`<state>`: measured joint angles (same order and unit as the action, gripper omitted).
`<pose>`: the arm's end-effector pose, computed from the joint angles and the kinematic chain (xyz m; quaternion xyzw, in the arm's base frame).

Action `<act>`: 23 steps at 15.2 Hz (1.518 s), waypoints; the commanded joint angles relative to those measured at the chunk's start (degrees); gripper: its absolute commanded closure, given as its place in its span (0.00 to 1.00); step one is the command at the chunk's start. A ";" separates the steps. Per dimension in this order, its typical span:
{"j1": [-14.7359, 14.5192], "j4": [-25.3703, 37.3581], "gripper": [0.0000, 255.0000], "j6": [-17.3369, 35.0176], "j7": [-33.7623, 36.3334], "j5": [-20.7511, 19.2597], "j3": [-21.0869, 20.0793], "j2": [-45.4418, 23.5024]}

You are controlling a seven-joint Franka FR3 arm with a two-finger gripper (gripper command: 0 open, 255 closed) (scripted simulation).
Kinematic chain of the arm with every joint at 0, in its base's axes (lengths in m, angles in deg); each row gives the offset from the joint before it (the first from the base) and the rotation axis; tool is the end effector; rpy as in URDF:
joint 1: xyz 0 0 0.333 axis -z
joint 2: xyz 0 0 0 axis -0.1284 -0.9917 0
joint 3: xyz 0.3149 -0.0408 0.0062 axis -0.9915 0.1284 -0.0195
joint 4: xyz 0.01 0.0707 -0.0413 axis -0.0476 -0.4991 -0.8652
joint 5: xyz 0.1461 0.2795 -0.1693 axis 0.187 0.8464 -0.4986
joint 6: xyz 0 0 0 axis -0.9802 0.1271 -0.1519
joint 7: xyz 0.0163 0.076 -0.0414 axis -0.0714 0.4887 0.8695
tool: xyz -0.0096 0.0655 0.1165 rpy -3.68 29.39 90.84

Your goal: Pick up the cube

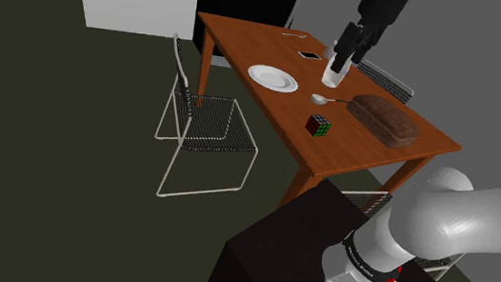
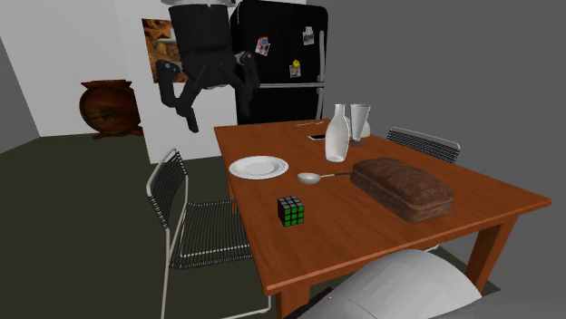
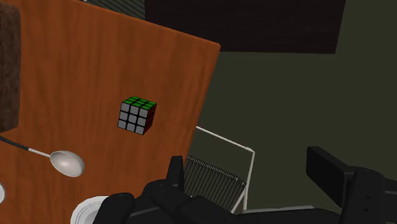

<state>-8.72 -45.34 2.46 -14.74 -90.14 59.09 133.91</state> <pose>0.2738 -0.0037 0.5933 0.9963 0.0445 0.0348 0.0642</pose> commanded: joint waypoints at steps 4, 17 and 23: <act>1.02 -3.55 0.00 4.32 -1.72 -1.01 2.98 -0.99; 5.43 -12.48 0.00 24.45 -9.84 -4.25 16.31 -13.51; 6.30 -12.75 0.00 34.03 -14.86 -3.16 22.67 -23.83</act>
<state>-2.59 -58.06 34.67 -28.49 -93.57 80.55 111.97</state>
